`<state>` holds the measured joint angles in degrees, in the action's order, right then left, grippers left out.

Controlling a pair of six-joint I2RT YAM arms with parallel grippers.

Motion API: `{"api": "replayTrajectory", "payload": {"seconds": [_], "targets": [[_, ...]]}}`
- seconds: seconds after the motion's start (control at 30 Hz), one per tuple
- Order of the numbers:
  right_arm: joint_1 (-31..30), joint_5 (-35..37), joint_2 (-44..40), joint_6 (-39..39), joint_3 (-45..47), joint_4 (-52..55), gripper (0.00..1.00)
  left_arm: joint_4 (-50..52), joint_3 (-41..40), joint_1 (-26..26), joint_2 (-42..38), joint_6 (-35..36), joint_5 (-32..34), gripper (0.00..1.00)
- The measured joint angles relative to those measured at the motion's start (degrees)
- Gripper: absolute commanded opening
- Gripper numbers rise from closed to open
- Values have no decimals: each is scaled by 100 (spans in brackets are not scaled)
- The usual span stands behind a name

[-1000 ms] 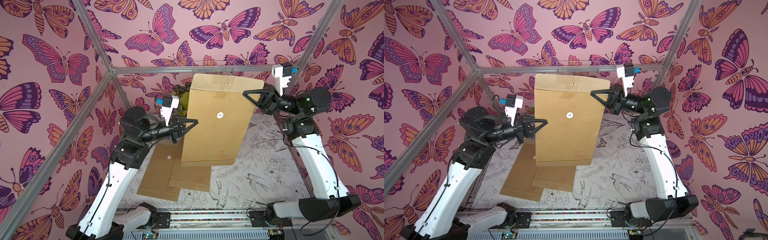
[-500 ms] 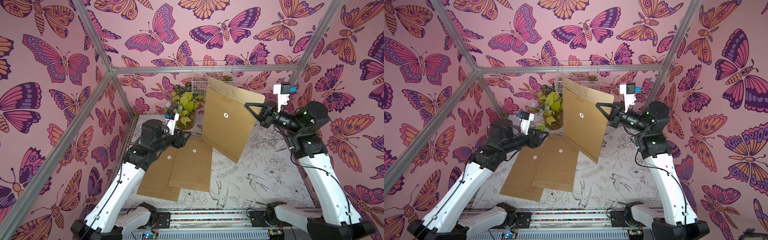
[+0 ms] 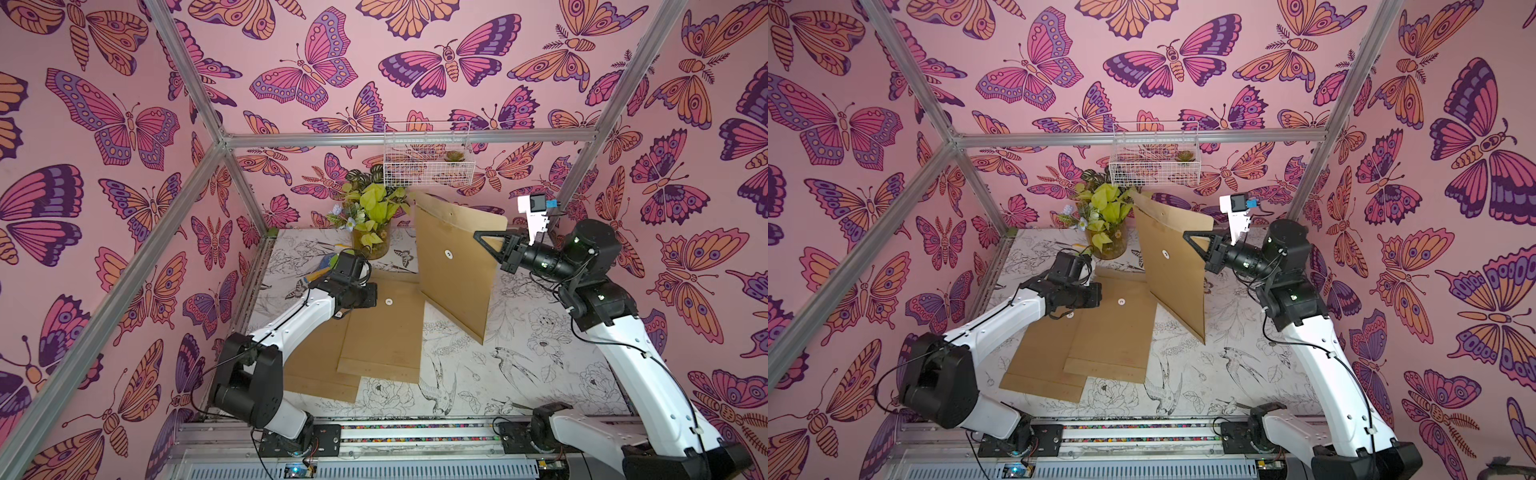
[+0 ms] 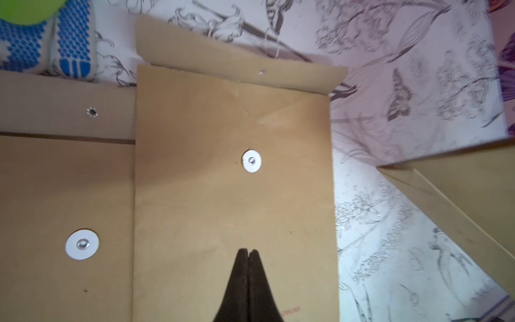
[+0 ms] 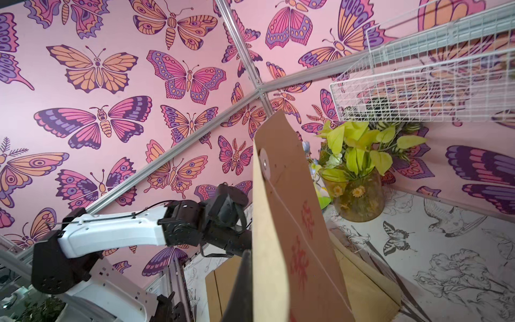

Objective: Open the file bag
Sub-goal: Place the file bag at the file bag.

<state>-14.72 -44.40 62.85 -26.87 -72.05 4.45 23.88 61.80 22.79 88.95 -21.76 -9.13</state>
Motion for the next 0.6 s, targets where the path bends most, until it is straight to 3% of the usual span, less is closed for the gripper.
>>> {"api": "replayTrajectory", "payload": {"seconds": [0.37,0.5,0.6], "targets": [[-1683,15,-136,133,302,101,0,-616,-662,-66,977,-599,155,0],[-1657,557,-476,96,752,260,0,-813,-785,-76,1008,-756,168,0],[-1123,754,-369,-214,1104,210,0,-953,-848,-76,1001,-841,164,0]]}}
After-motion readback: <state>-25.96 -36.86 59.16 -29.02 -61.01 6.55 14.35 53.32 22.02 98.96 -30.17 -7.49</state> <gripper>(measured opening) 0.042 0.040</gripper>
